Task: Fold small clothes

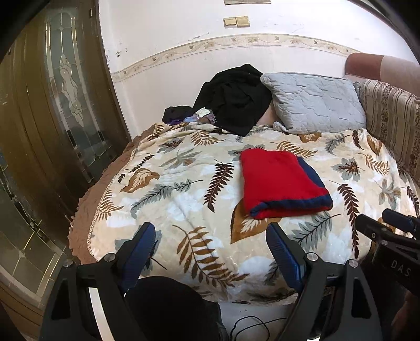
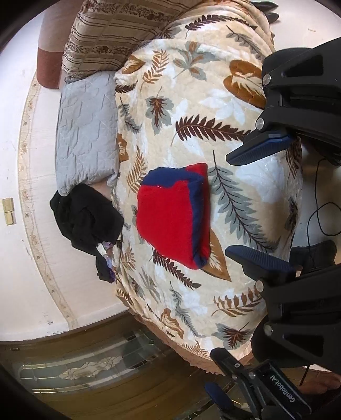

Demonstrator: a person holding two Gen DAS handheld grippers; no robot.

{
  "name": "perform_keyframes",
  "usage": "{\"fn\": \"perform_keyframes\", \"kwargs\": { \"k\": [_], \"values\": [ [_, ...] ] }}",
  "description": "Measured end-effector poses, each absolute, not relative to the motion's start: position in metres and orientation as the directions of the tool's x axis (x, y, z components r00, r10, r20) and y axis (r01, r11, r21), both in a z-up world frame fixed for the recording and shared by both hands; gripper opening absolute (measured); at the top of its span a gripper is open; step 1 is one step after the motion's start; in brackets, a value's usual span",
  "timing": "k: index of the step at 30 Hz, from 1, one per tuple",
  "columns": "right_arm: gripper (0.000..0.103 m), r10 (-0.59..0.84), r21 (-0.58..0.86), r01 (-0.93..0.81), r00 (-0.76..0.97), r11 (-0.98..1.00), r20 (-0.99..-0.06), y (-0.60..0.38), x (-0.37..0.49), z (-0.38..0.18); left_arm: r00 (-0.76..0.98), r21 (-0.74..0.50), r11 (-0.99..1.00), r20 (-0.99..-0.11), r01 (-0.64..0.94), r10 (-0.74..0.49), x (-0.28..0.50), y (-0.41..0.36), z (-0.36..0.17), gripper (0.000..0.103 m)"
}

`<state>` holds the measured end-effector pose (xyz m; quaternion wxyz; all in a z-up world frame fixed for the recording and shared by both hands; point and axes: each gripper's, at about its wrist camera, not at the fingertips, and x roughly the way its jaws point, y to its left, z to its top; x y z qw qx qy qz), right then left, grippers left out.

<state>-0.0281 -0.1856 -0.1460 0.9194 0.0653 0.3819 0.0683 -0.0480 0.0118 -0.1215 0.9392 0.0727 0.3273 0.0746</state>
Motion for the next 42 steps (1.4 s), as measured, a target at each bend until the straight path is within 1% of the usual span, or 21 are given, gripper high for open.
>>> {"fn": "perform_keyframes", "kwargs": {
  "k": [13, 28, 35, 42],
  "values": [
    [0.068, 0.158, 0.161, -0.066, 0.726, 0.985, -0.67, -0.183, -0.042, -0.133, 0.802, 0.188, 0.98, -0.574, -0.067, 0.165, -0.064, 0.004, -0.1, 0.087],
    [0.068, 0.148, 0.149, -0.066, 0.745, 0.987, -0.65, -0.18, -0.048, -0.125, 0.8, 0.188, 0.979, -0.573, -0.082, 0.178, -0.062, 0.007, -0.096, 0.087],
    [0.068, 0.114, 0.109, -0.055, 0.748, 0.993, -0.654, -0.174, -0.047, -0.126, 0.796, 0.179, 0.98, -0.579, -0.086, 0.175, -0.06, 0.011, -0.099, 0.087],
    [0.068, 0.07, 0.054, -0.046, 0.773, 0.997, -0.631, -0.169, -0.052, -0.121, 0.787, 0.173, 0.981, -0.592, -0.085, 0.172, -0.057, 0.011, -0.101, 0.087]
  ]
}}
